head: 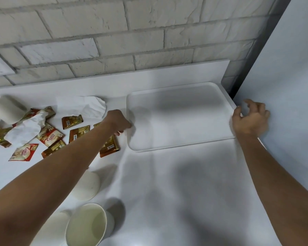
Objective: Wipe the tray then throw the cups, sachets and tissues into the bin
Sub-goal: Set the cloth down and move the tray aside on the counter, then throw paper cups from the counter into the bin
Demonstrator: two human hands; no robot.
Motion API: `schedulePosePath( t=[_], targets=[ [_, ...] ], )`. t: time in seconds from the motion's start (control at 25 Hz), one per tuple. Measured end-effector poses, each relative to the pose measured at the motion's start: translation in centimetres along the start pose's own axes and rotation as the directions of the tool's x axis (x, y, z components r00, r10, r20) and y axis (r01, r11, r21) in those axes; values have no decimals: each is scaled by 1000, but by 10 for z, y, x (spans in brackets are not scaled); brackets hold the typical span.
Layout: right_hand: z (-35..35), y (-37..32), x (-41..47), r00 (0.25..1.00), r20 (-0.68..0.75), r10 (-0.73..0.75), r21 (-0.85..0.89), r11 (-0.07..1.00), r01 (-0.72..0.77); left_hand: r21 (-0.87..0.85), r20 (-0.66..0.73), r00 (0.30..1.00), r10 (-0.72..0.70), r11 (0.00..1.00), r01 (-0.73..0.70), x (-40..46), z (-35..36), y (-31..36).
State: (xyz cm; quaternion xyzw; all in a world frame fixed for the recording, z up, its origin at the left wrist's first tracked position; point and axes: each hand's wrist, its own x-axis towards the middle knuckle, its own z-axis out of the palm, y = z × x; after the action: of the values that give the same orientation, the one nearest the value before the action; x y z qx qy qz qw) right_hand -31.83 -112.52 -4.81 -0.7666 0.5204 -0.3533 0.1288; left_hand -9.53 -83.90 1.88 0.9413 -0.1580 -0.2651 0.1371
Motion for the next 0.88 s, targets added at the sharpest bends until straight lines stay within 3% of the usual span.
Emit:
schedulePosePath(
  t=[0.12, 0.24, 0.44, 0.52, 0.68, 0.76, 0.88],
  targets=[
    [-10, -29, -9, 989, -127, -73, 148, 985, 92, -58, -86, 992, 91, 994, -96, -23, -27, -6],
    [-27, -76, -37, 971, -137, -193, 398, 887, 233, -149, -187, 966, 177, 967, -206, -60, -58, -10],
    [-71, -160, -118, 935, 71, -347, 683, 700, 208, -433, -294, 927, 234, 832, -348, -133, -81, -58],
    [-84, -185, -149, 896, 239, -374, 706, 701, 104, -536, -295, 926, 237, 761, -365, -155, -83, -82],
    [-105, -208, -212, 719, 541, -436, 648, 761, -27, -655, -327, 909, 260, 631, -416, -183, -70, -149],
    [-111, -205, -246, 676, 583, -452, 656, 752, -63, -699, -324, 903, 281, 572, -429, -191, -54, -185],
    [-116, -188, -287, 683, 556, -474, 722, 682, -114, -709, -333, 885, 326, 531, -463, -197, -23, -230]
  ],
)
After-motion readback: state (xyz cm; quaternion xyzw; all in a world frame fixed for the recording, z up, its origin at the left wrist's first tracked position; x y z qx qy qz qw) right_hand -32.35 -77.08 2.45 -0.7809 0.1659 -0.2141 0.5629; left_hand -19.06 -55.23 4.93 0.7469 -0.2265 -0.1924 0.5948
